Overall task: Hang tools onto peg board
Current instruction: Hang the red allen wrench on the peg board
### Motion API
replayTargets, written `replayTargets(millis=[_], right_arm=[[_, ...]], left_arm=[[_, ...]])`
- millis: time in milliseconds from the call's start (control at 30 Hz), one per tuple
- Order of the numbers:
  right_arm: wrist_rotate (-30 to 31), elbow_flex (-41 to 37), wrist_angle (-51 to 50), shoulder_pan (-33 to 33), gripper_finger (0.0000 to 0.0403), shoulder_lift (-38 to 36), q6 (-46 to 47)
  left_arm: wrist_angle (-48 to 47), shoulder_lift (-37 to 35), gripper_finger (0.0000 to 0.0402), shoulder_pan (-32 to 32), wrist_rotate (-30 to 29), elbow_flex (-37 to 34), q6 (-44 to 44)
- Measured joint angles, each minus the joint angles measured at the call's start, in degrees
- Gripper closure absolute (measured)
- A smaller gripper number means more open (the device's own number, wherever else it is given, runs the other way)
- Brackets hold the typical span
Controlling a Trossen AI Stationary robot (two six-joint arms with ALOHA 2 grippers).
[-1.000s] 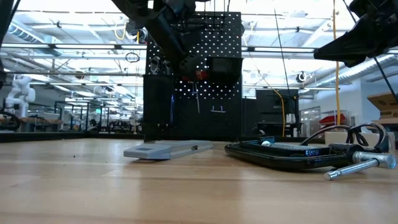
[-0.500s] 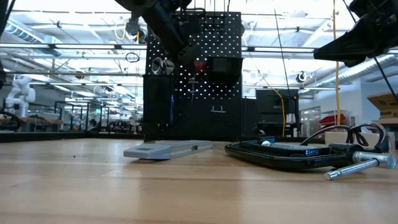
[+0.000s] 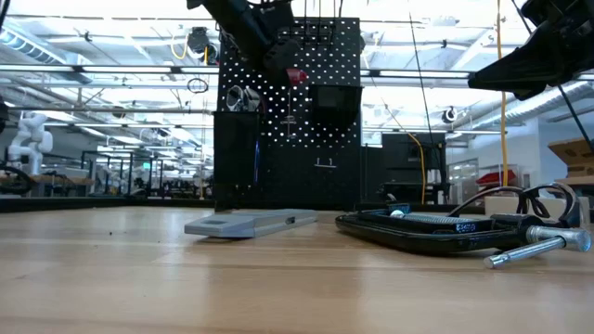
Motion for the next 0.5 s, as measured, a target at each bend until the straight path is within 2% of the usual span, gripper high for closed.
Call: replayTargets(millis=[233, 500], right_arm=[[0.00, 0.00, 0.00, -0.01, 0.0277, 0.01, 0.09], [0.02, 0.00, 0.30, -0.01, 0.0277, 0.01, 0.11]], left_arm=[[-1.52, 0.01, 0.0369, 0.04, 0.53, 0.02, -2.68], [-2.64, 0.01, 0.0369, 1.26, 4.83, 0.02, -7.72]])
